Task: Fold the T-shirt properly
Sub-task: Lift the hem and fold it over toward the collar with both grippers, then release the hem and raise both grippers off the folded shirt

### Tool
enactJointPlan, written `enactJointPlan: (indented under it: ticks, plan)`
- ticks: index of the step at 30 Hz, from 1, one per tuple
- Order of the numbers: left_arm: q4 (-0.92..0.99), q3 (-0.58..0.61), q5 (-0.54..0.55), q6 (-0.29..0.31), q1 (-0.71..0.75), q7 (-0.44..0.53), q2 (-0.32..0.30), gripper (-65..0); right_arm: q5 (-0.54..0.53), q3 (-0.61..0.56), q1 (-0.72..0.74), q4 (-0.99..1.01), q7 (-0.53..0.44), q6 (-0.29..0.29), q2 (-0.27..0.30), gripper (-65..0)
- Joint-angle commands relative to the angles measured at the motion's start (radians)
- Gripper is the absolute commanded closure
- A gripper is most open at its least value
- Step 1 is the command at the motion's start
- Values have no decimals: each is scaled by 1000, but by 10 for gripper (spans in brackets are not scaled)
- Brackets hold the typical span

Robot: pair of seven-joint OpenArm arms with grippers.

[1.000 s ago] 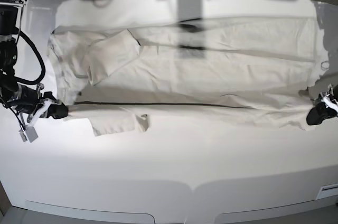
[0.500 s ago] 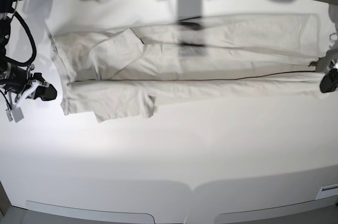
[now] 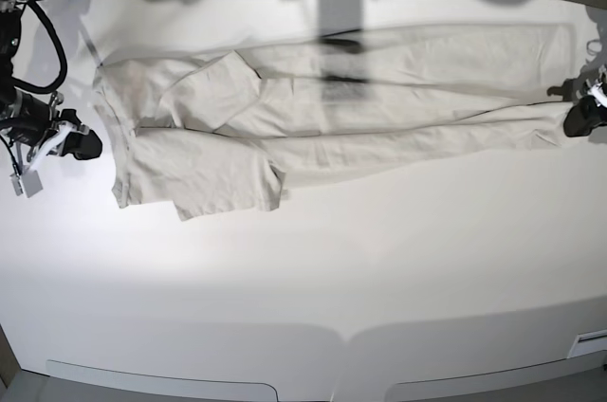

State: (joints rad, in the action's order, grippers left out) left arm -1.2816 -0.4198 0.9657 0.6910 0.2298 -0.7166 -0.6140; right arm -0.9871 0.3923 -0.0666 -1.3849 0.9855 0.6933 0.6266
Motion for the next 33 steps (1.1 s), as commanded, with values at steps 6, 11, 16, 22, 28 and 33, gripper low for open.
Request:
enactJointPlan:
  ticks: [6,11,16,22,28,33]
  plan:
    - [-16,-11,-97,7,-8,36,-27,0,-20,10,16,-18,-18,5,27,-66]
    - [-16,-11,-138,7,-8,36,-27,0,-19,10,17,-18,-39,5,27,-67]
    - [-16,-11,-140,7,-8,35,-27,0,-20,10,17,-18,-39,5,27,-80]
    - [-17,-11,-72,7,-9,29,-26,-196,-20,10,38,-18,-34,5,27,-132]
    - [-36,-11,8,7,-9,21,-26,-196,-44,10,115,-18,-35,5,21,-132]
    - [-127,-11,90,7,-12,23,25,-196,-39,-60,232,-17,-19,5,-48,-144]
